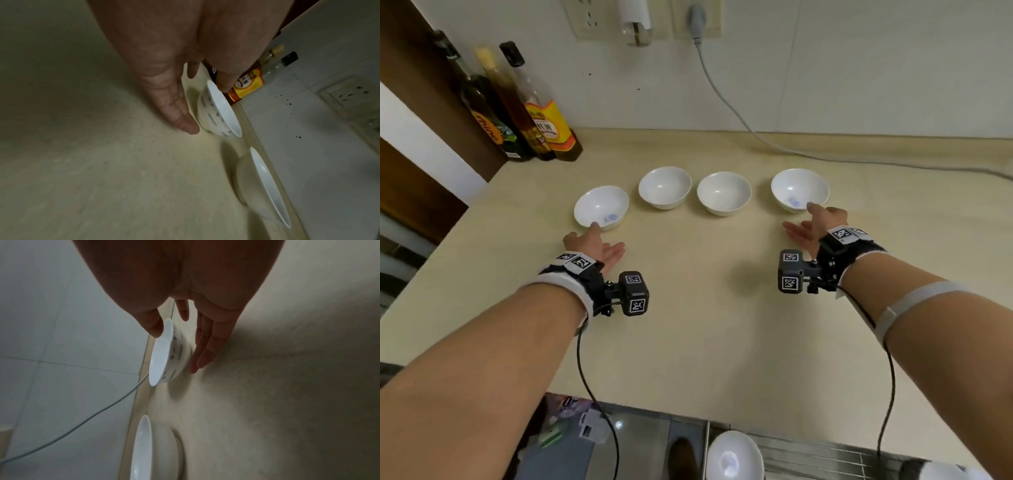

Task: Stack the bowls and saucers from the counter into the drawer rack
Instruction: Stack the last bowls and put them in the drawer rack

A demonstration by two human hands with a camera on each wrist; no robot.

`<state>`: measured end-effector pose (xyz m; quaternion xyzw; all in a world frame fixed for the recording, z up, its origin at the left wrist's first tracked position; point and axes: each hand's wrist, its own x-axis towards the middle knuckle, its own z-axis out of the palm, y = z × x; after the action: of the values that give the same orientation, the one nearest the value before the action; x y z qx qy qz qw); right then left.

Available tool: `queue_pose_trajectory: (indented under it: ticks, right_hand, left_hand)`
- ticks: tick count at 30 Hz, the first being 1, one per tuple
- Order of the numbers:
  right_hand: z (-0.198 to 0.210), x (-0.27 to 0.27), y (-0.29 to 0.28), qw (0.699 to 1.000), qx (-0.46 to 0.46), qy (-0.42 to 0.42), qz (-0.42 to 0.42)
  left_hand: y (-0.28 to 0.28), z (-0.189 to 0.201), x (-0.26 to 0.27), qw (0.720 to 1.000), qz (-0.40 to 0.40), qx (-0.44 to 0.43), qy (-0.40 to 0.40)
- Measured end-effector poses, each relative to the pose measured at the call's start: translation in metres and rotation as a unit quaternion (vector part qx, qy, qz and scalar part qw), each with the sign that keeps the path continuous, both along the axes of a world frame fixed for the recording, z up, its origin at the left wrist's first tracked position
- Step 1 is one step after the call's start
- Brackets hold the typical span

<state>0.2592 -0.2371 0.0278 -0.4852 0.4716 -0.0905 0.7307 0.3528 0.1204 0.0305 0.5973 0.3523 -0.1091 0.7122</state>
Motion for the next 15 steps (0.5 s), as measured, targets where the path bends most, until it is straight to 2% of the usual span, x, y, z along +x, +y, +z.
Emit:
queue_pose_trajectory:
  ticks: [8,12,15]
  right_hand:
    - [-0.008,0.029,0.002,0.998,-0.057,0.035,-0.019]
    - [0.007,0.036,0.009,0.996,-0.05,-0.03,-0.065]
    - [0.033,0.047,0.025,0.996,-0.067,-0.065,-0.011]
  left_hand:
    - [0.017,-0.018,0.036,0.997,-0.024,0.039,-0.062]
    - [0.018,0.003,0.046,0.995,-0.017,0.033,-0.095]
    - [0.001,0.03,0.057,0.988,-0.059,0.015,-0.139]
